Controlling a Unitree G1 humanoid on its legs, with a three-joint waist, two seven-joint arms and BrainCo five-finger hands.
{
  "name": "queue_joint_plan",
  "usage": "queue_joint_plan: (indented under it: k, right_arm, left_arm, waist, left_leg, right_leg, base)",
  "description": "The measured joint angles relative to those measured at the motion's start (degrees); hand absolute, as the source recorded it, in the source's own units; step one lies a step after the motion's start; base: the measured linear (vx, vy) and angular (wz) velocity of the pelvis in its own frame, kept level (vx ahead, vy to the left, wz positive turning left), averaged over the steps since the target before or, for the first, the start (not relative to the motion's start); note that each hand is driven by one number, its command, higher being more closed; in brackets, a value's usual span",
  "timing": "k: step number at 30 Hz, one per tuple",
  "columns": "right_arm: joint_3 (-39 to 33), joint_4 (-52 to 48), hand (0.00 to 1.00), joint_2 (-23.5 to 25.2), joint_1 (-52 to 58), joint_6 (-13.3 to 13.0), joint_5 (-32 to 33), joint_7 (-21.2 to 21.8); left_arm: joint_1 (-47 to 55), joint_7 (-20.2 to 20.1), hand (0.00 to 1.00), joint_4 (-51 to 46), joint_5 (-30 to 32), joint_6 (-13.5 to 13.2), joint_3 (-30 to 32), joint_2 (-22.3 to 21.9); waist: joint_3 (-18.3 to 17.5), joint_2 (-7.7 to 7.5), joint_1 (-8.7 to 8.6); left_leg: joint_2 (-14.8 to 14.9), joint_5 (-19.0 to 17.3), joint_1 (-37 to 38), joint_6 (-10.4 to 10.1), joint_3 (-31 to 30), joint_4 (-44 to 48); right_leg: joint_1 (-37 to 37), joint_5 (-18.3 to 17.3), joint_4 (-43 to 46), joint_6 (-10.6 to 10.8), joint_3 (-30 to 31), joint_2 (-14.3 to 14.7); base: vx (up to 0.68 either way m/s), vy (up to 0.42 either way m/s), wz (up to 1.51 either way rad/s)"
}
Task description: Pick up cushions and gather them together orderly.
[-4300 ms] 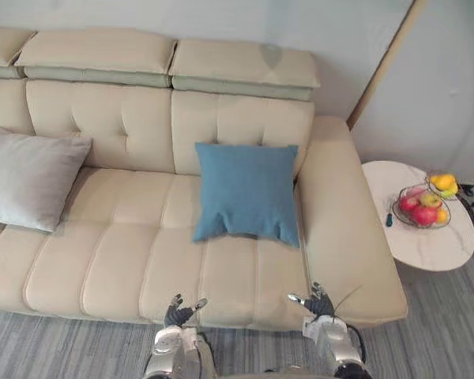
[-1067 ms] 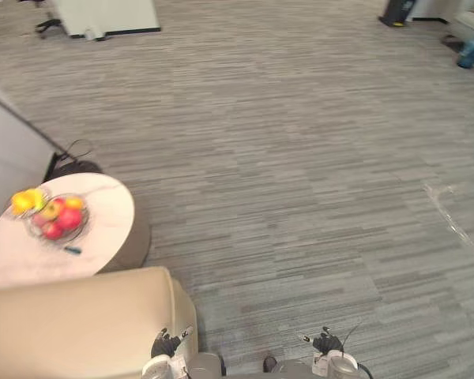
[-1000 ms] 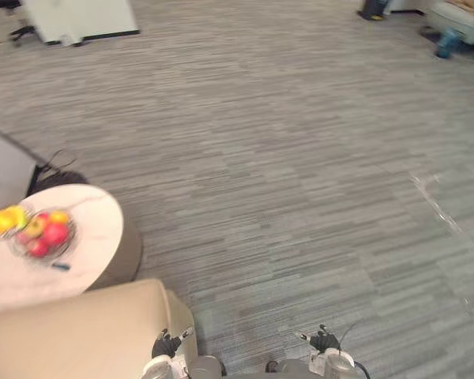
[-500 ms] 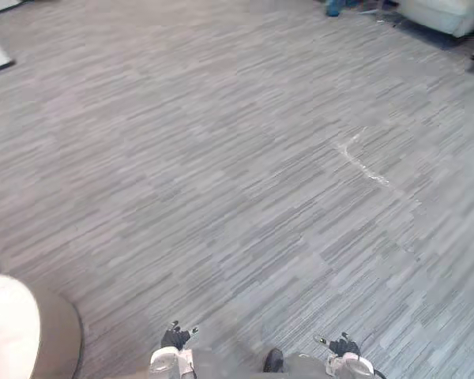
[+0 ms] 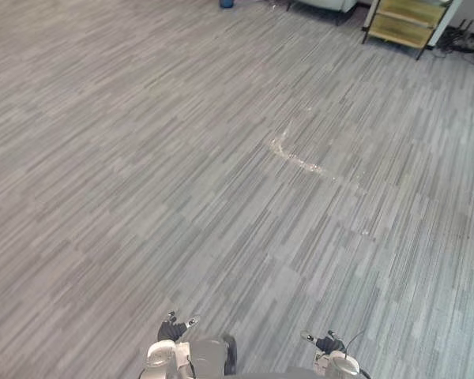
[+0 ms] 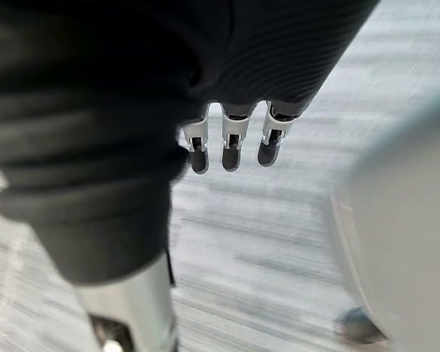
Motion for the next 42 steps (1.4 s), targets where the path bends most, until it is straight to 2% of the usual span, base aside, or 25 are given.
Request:
queue_joint_plan:
  k: [2, 4, 5, 6, 8, 9, 11, 12, 13, 15, 17, 19, 20, 22, 23, 24, 26, 27, 29, 31, 33, 36, 38, 40, 42]
  right_arm:
    - [-0.1, 0.0, 0.00, -0.3, -0.9, -0.5, 0.0, 0.4]
    - [-0.1, 0.9, 0.00, -0.9, -2.1, -0.5, 0.0, 0.5]
    - [-0.1, 1.6, 0.00, -1.4, -2.6, -0.5, -0.1, 0.5]
    - [0.0, 3.1, 0.00, -2.5, -2.9, -0.4, -0.1, 0.5]
    - [-0.7, 4.8, 0.00, -4.3, -2.5, -0.4, 0.4, 0.7]
    - [-1.5, 4.9, 0.00, -5.3, -2.7, -0.1, 0.2, 0.7]
    - [-2.1, 4.6, 0.00, -5.4, -2.7, -0.2, 0.0, 0.6]
    - [-2.1, 4.4, 0.00, -5.3, -2.3, -0.1, 0.1, 0.4]
    - [-1.8, 4.3, 0.00, -5.4, -2.5, -0.1, 0.7, 0.3]
    - [-1.5, 3.8, 0.00, -4.2, -2.1, 0.0, 1.7, -0.1]
    - [-0.7, 3.3, 0.00, -2.6, -2.1, -0.1, 3.7, -0.3]
    - [-1.2, 3.3, 0.00, -2.5, -2.8, -0.1, 3.9, -0.6]
    - [-1.3, 3.3, 0.00, -2.6, -3.1, -0.1, 3.9, -0.8]
    - [-1.6, 3.7, 0.00, -2.8, -3.1, -0.1, 3.8, -1.1]
    - [-1.6, 4.9, 0.00, -2.6, -3.2, 0.0, 3.8, -1.2]
    - [-1.6, 5.4, 0.00, -1.9, -3.2, 0.2, 3.7, -1.1]
    - [-1.7, 4.7, 0.00, -0.9, -1.9, 0.2, 3.1, -1.0]
    - [-1.7, 4.8, 0.00, -0.8, -1.6, 0.3, 3.1, -0.9]
    - [-1.7, 4.7, 0.00, -0.3, -0.7, 0.3, 1.9, -0.2]
    - [-1.6, 3.1, 0.00, -0.5, -0.3, 0.3, 1.0, 0.5]
    - [-1.5, 2.1, 0.00, -0.4, -0.4, -0.1, 1.0, 0.8]
    - [-1.8, 0.9, 0.00, -1.0, -0.5, -0.2, 1.0, 1.1]
    - [-2.3, 1.4, 0.00, -1.3, -0.9, -0.4, 1.0, 1.1]
    - [-2.2, 3.8, 0.00, -2.1, -0.6, -0.1, 1.3, 1.4]
    - [-2.8, 3.8, 0.00, -3.5, -0.9, 0.0, 1.0, 1.5]
  left_arm:
    - [-0.7, 0.0, 0.00, 0.6, -0.1, -0.1, -0.2, 0.1]
    - [-0.9, -0.1, 0.00, 1.4, -0.1, -0.1, -2.3, 1.3]
    - [-0.8, -0.1, 0.00, 1.8, -0.1, -0.2, -3.7, 1.8]
    - [-0.3, -0.1, 0.00, 2.5, 0.0, -0.2, -4.4, 2.1]
    - [0.2, -0.1, 0.00, 3.5, 0.1, -0.1, -4.1, 1.6]
    - [1.3, -0.1, 0.00, 3.7, 0.1, -0.1, -3.6, 0.8]
    - [1.6, -0.1, 0.00, 3.3, 0.4, 0.0, -1.6, -0.4]
    - [1.2, -0.1, 0.00, 2.6, 0.4, 0.2, 0.2, -1.3]
    - [1.7, -0.1, 0.00, 2.1, 0.4, 0.2, 0.5, -1.5]
    - [1.6, -0.3, 0.00, 0.0, 0.6, 0.2, 0.4, -1.0]
    - [1.7, -0.4, 0.00, -1.8, 0.5, -0.3, -1.4, 0.4]
    - [1.6, -0.4, 0.00, -2.7, 0.5, -0.6, -1.8, 0.1]
    - [1.4, -0.5, 0.00, -2.8, 0.5, -1.1, -1.7, -0.2]
    - [1.5, -0.4, 0.00, -3.0, 0.4, -1.4, -1.4, -0.7]
    - [1.5, -0.4, 0.00, -3.2, 0.1, -1.4, -1.3, -0.7]
    - [1.3, -0.5, 0.00, -3.1, 0.1, -1.4, -1.4, -0.2]
    - [1.2, -0.5, 0.00, -3.3, 0.1, -1.3, -0.9, 0.7]
    - [1.2, -0.4, 0.00, -3.2, 0.0, -1.3, -0.9, 0.9]
    - [0.6, -0.4, 0.00, -1.9, -0.2, -0.7, -1.1, 1.7]
    - [0.7, -0.4, 0.00, -1.0, -0.2, -0.1, -1.2, 1.4]
    - [0.3, -0.4, 0.00, -0.2, -0.4, -0.1, -1.3, 1.0]
    - [-0.7, -0.5, 0.00, 0.7, -0.6, -0.1, -2.4, 0.6]
    - [-0.5, -0.5, 0.00, 1.3, -0.5, -0.2, -3.8, 1.1]
    - [0.2, -0.6, 0.00, 2.0, -0.3, -0.2, -4.1, 1.6]
    - [1.2, -0.6, 0.00, 2.8, 0.1, -0.2, -3.1, 0.5]
  waist:
    - [0.4, 0.71, -0.94]
    - [0.4, 0.76, -1.61]
    - [0.4, 0.59, -2.07]
    - [0.3, 0.10, -3.45]
    - [0.1, 0.75, -4.41]
    - [-0.8, 2.92, -4.11]
    - [-0.6, 4.82, -3.80]
    - [0.3, 5.92, -3.72]
    - [0.8, 5.80, -3.30]
    - [1.8, 4.91, -2.79]
    - [2.0, 2.48, -2.21]
    - [1.9, 2.54, -1.12]
    - [1.9, 2.64, -0.14]
    - [1.8, 2.77, 0.63]
    - [1.3, 2.11, 1.90]
    - [0.4, 0.98, 1.99]
    - [-0.3, -1.76, 1.86]
    - [-0.1, -2.19, 2.06]
    - [0.4, -2.94, 1.62]
    - [0.7, -2.31, 0.71]
    - [0.8, -1.36, -0.46]
    - [1.1, -0.85, -1.49]
    - [1.1, -0.81, -2.55]
    - [0.9, -1.45, -3.43]
    - [-0.2, 1.07, -3.44]
  left_leg:
    - [2.0, -0.7, 7.0, -1.1, 1.4, -5.4]
    - [3.5, -0.6, 9.4, -1.1, 2.3, -7.5]
    - [3.7, -0.7, 10.3, -1.2, 2.3, -8.7]
    - [3.4, -1.5, 12.1, -2.8, 0.7, -9.4]
    - [4.5, -3.2, 13.6, -5.7, -2.9, -6.9]
    - [6.9, -2.9, 11.5, -6.2, -4.3, -1.3]
    - [9.8, 0.8, 4.3, -6.5, -6.9, 15.5]
    - [11.8, 10.1, -1.3, -4.4, -8.5, 29.4]
    - [13.3, 10.6, -4.0, -4.4, -8.8, 35.6]
    - [14.6, 6.0, -10.2, -4.5, -8.4, 46.5]
    - [11.5, 1.7, -18.0, -3.9, -5.7, 40.9]
    - [8.4, 1.0, -21.5, -3.7, -4.2, 26.8]
    - [5.0, 3.4, -23.0, -4.4, -5.0, 12.5]
    - [2.6, 10.7, -23.1, -6.0, -5.4, -2.6]
    - [2.4, 16.6, -22.9, -5.6, -5.0, -2.4]
    - [1.1, 17.4, -23.0, -4.0, -4.8, -1.3]
    - [-0.6, 13.5, -22.5, -0.3, -3.4, 2.3]
    - [-0.8, 11.8, -21.0, 0.0, -3.0, 3.0]
    - [-2.1, 7.1, -13.3, 0.5, -2.9, 3.1]
    - [-2.3, 5.4, -5.1, 0.5, -3.1, 0.3]
    - [-2.1, 5.3, 1.5, 0.5, -3.4, -3.9]
    - [-0.2, 4.2, 8.7, -1.2, -4.7, -9.3]
    - [1.4, 1.9, 11.1, -2.8, -5.9, -10.9]
    - [1.8, -1.9, 14.2, -4.8, -9.0, -10.2]
    - [4.7, -2.8, 12.6, -5.3, -11.2, -3.0]
  right_leg:
    - [-4.8, -1.7, -7.0, -4.1, -9.4, -2.7]
    - [-7.4, 0.5, -19.3, -5.6, -13.3, -2.2]
    - [-8.2, 4.2, -26.7, -5.6, -13.6, -1.7]
    - [-9.0, 11.0, -34.9, -6.5, -11.3, -0.8]
    - [-9.4, 15.7, -32.4, -9.5, -8.2, 1.2]
    - [-8.9, 13.4, -31.6, -10.3, -9.2, 3.0]
    - [-6.9, 10.3, -31.8, -10.9, -9.7, 5.5]
    - [-3.2, 8.5, -33.2, -11.8, -9.6, 7.0]
    - [-0.8, 7.8, -34.4, -12.4, -9.4, 8.0]
    - [7.6, 5.5, -38.2, -13.1, -8.5, 9.5]
    - [15.0, 4.3, -43.7, -12.9, -6.8, 9.2]
    - [18.0, 3.7, -46.7, -11.9, -4.9, 8.7]
    - [20.4, 2.8, -48.7, -11.0, -3.1, 8.0]
    - [23.5, 1.2, -51.4, -9.8, -1.1, 7.7]
    - [25.4, 0.0, -52.6, -9.3, 1.0, 7.3]
    - [26.1, -0.4, -52.9, -9.8, 2.2, 6.3]
    - [23.0, 0.1, -42.9, -8.6, 3.6, 3.4]
    - [20.9, 0.6, -35.8, -7.0, 4.4, 2.7]
    - [11.1, 5.4, -7.3, 1.6, 6.2, 0.4]
    - [5.4, 4.6, 3.3, 0.2, 4.1, -0.7]
    - [0.0, 2.9, 1.1, -2.7, -0.6, -2.0]
    - [-5.1, 3.0, -18.2, -4.3, -5.7, -1.7]
    - [-6.3, 9.6, -35.8, -4.6, -2.7, 0.9]
    - [-6.3, 19.0, -40.4, -5.7, 0.5, 1.8]
    - [-6.7, 16.4, -34.4, -7.6, -0.7, 3.6]
  base:
    - [0.41, -0.032, -0.30]
    - [0.41, -0.106, -0.15]
    - [0.51, -0.195, 0.15]
    - [0.46, -0.204, 0.25]
    - [0.55, -0.282, 0.21]
    - [0.58, -0.298, -0.08]
    - [0.58, -0.279, -0.27]
    - [0.58, -0.248, -0.24]
    - [0.57, -0.180, -0.23]
    - [0.63, -0.143, -0.20]
    - [0.54, -0.140, -0.27]
    - [0.49, -0.014, -0.55]
    - [0.52, 0.049, -0.65]
    - [0.57, 0.136, -0.70]
    - [0.61, 0.173, -0.74]
    - [0.67, 0.151, -0.60]
    - [0.82, 0.172, -0.25]
    - [0.66, 0.170, -0.20]
    - [0.56, 0.136, -0.10]
    - [0.65, 0.111, -0.08]
    - [0.51, 0.027, 0.08]
    - [0.54, -0.069, 0.31]
    - [0.55, -0.204, 0.50]
    - [0.56, -0.274, 0.52]
    - [0.53, -0.296, 0.29]
